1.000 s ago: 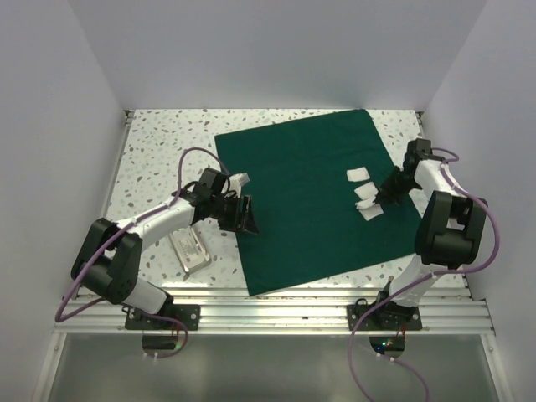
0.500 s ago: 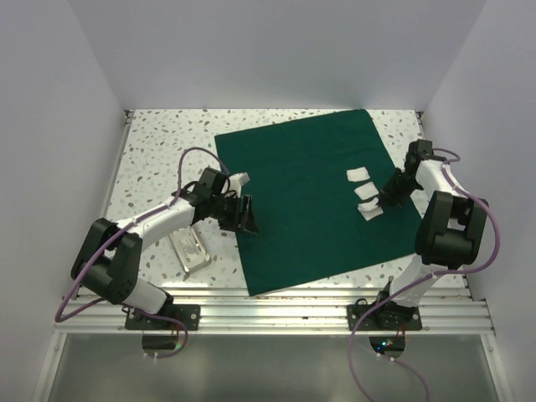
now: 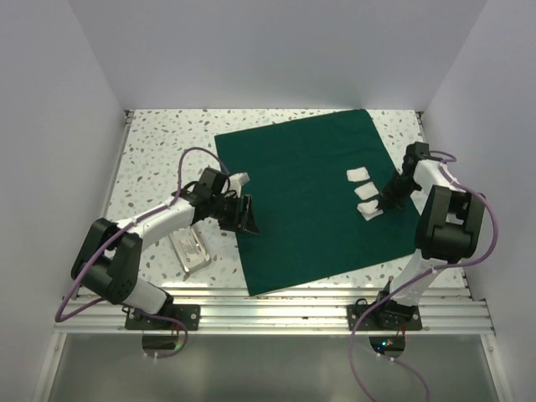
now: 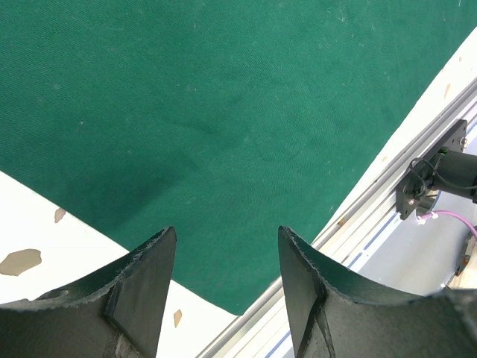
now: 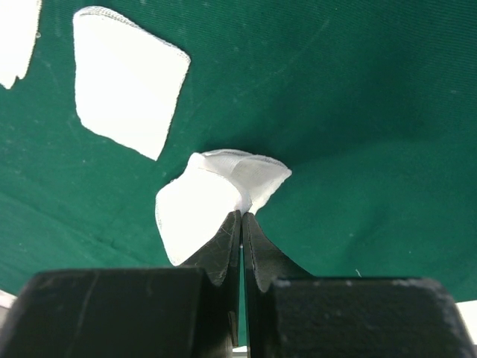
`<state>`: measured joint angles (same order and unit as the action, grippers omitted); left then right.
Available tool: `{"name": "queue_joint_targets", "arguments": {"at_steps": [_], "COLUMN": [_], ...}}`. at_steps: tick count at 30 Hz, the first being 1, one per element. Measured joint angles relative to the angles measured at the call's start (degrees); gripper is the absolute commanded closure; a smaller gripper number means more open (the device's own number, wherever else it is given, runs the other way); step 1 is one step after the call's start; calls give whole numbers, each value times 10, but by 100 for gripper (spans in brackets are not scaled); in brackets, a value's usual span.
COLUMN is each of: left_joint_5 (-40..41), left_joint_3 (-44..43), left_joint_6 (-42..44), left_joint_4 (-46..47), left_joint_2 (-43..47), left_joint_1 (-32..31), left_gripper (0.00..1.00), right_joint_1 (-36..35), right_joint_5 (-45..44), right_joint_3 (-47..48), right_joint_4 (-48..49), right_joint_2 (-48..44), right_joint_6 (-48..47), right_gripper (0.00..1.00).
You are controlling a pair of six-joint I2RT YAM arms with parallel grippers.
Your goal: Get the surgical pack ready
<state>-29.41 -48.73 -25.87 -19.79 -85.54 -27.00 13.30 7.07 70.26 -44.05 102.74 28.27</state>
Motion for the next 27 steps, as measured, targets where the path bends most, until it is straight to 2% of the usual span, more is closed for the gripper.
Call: {"name": "queue_joint_targets", "arguments": {"at_steps": [27], "left_joint_5": [0], "left_joint_3": [0], "left_joint_6": [0], "left_joint_4": [0], "left_joint_2": [-9], "left_joint_1": [0], "left_gripper": [39], "right_joint_1": [0], "right_joint_5": [-21], "right_joint_3": [0], "right_joint_4": [10], "right_joint_2": [31], "right_joint_6": [-5], "right_gripper": [100]}}
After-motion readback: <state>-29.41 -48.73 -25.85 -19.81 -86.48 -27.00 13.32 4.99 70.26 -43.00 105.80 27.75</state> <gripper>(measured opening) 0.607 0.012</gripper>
